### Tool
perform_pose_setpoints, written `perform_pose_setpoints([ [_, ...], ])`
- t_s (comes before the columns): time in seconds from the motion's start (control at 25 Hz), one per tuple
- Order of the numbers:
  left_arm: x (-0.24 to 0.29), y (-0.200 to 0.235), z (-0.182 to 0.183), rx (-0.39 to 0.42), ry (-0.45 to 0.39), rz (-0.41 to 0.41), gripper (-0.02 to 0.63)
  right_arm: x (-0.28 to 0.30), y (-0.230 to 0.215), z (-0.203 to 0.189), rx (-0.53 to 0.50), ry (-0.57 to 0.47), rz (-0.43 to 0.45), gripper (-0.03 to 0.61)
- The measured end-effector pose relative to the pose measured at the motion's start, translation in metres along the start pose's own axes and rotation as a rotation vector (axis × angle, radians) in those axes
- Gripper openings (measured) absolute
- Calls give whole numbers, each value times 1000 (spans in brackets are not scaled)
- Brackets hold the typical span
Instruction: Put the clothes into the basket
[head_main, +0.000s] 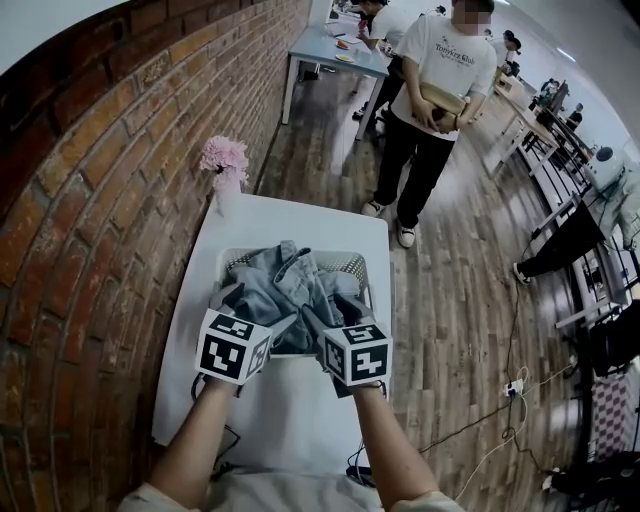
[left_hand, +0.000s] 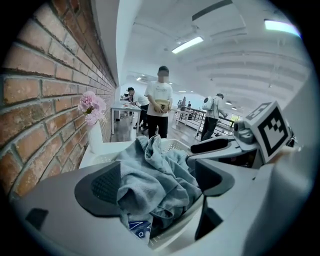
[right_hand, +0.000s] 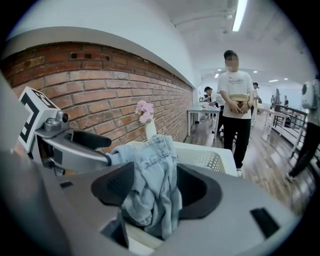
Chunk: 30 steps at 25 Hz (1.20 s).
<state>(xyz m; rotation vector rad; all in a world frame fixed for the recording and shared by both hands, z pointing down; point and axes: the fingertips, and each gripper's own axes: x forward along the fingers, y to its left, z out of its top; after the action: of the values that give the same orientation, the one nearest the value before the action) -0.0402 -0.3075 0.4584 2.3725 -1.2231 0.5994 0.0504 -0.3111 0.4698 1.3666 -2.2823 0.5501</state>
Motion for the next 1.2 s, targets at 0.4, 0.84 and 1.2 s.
perform_pose_setpoints([
  [0.4, -26, -16, 17, 11, -127, 17, 176, -24, 21, 21, -51, -113, -4, 98],
  [0.84, -80, -54, 41, 147, -296, 68, 9, -78, 64, 52, -182, -302, -20, 6],
  [1.2, -143, -88, 52, 162, -446, 81, 9, -149, 97, 66, -197, -456, -3, 6],
])
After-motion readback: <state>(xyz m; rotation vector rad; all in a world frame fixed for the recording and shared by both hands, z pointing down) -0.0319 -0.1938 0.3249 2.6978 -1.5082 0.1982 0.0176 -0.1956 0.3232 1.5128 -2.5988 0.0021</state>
